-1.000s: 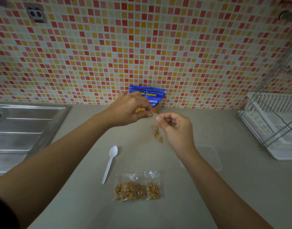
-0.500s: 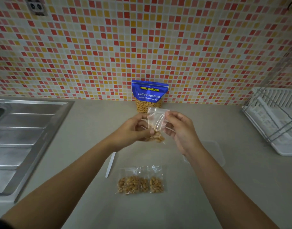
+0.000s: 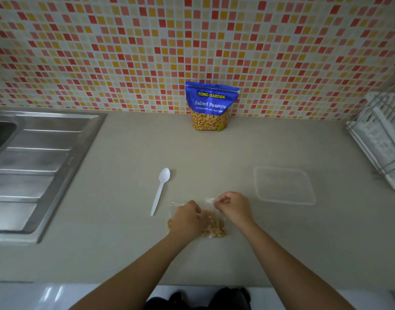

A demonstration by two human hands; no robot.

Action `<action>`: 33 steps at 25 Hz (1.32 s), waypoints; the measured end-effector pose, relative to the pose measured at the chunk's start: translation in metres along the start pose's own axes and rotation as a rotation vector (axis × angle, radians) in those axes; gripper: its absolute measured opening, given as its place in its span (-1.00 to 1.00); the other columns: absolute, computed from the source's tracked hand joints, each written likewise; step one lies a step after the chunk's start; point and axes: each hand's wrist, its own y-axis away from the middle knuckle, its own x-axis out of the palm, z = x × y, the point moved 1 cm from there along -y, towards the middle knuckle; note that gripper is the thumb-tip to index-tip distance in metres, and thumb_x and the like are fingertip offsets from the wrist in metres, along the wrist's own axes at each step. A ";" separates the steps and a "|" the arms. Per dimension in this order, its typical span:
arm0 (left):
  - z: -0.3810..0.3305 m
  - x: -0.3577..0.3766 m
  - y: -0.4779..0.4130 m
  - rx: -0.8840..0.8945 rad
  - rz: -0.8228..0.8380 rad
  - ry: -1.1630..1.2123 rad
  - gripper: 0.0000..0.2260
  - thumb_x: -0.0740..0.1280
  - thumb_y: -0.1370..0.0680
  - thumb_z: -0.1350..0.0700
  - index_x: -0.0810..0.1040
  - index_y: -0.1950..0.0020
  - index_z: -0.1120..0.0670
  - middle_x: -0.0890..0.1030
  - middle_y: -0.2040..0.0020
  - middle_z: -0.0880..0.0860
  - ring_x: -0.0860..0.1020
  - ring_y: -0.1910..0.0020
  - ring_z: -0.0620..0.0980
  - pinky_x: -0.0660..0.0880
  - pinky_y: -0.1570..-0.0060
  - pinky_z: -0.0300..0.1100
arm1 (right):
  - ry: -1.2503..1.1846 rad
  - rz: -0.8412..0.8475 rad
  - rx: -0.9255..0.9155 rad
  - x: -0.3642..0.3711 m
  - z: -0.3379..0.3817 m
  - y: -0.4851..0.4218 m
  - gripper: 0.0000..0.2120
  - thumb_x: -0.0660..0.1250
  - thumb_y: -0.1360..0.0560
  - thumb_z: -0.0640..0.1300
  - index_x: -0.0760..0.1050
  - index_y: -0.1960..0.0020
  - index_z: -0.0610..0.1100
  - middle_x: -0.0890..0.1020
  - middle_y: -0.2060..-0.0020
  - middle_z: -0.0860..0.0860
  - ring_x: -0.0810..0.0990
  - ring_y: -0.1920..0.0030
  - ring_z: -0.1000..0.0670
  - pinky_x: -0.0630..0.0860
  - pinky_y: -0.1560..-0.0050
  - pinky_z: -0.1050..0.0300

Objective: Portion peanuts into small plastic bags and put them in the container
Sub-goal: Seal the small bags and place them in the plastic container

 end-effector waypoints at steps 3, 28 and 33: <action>-0.003 0.009 0.001 0.017 -0.023 -0.242 -0.79 0.22 -0.50 0.13 0.42 -0.10 0.16 0.61 -0.02 0.14 0.59 -0.02 0.12 0.49 0.04 -0.10 | 0.076 0.009 -0.026 0.007 -0.008 0.001 -0.87 0.43 -0.33 -0.16 0.60 0.13 -0.14 0.69 0.20 -0.06 0.62 0.17 0.00 0.42 0.25 0.29; -0.130 0.104 -0.067 0.288 0.089 -0.224 -0.59 0.19 -0.57 0.19 0.21 -0.38 0.28 0.49 -0.24 0.30 0.43 -0.25 0.27 0.39 -0.15 -0.03 | 0.208 -0.258 0.061 -0.162 -0.122 -0.061 -0.68 0.34 -0.45 -0.14 0.49 -0.15 -0.28 0.64 -0.03 -0.24 0.60 -0.06 -0.21 0.49 -0.06 0.01; -0.104 0.052 -0.078 0.218 0.037 -0.215 -0.67 0.21 -0.55 0.19 0.29 -0.28 0.27 0.50 -0.21 0.27 0.46 -0.20 0.25 0.42 -0.11 -0.04 | 0.183 -0.206 -0.060 -0.124 -0.081 -0.070 -0.68 0.34 -0.46 -0.09 0.49 -0.13 -0.27 0.65 0.04 -0.25 0.62 -0.01 -0.21 0.51 -0.01 0.01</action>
